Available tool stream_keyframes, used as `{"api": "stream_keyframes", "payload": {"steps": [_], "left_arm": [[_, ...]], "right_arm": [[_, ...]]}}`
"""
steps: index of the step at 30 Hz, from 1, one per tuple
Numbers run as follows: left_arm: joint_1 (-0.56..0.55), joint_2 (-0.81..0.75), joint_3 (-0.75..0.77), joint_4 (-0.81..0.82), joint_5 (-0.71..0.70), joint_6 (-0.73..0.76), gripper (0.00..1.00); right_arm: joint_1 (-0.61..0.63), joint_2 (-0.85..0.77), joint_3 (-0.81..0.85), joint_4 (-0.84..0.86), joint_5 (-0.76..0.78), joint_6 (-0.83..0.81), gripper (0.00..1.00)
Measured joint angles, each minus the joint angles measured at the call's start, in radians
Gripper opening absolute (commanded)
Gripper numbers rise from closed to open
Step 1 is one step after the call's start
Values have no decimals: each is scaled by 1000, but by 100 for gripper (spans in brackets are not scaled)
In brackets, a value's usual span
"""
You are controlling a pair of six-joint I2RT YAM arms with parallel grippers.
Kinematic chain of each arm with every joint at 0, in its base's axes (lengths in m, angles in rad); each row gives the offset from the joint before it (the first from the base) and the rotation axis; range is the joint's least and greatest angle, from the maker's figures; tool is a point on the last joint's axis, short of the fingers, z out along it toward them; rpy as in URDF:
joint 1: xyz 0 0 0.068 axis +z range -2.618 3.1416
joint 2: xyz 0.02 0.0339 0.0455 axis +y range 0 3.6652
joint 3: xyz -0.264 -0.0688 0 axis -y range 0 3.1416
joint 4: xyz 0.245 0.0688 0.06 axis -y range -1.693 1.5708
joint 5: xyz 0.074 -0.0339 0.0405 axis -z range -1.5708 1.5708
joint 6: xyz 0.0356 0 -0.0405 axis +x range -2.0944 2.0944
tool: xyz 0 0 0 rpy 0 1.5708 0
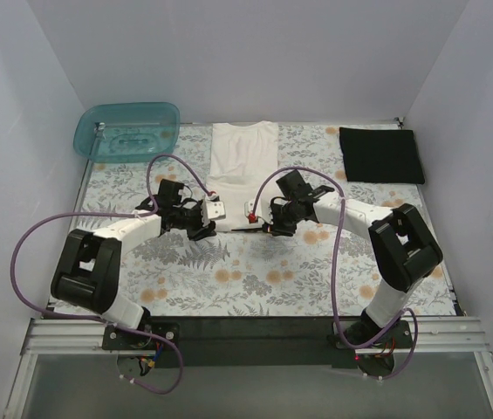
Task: Fold and stack the t-shirts
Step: Fold the tshirt
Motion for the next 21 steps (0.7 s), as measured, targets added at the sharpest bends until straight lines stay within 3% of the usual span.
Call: {"api": "stream_keyframes", "payload": {"steps": [13, 18, 21], "left_arm": [[-1, 123, 12, 34, -53, 92, 34], [-2, 133, 21, 38, -66, 109, 26], [-3, 146, 35, 38, -75, 115, 12]], "right_arm": [[-5, 43, -52, 90, 39, -13, 37], [-5, 44, -63, 126, 54, -16, 16], [-5, 46, -64, 141, 65, -20, 1]]}}
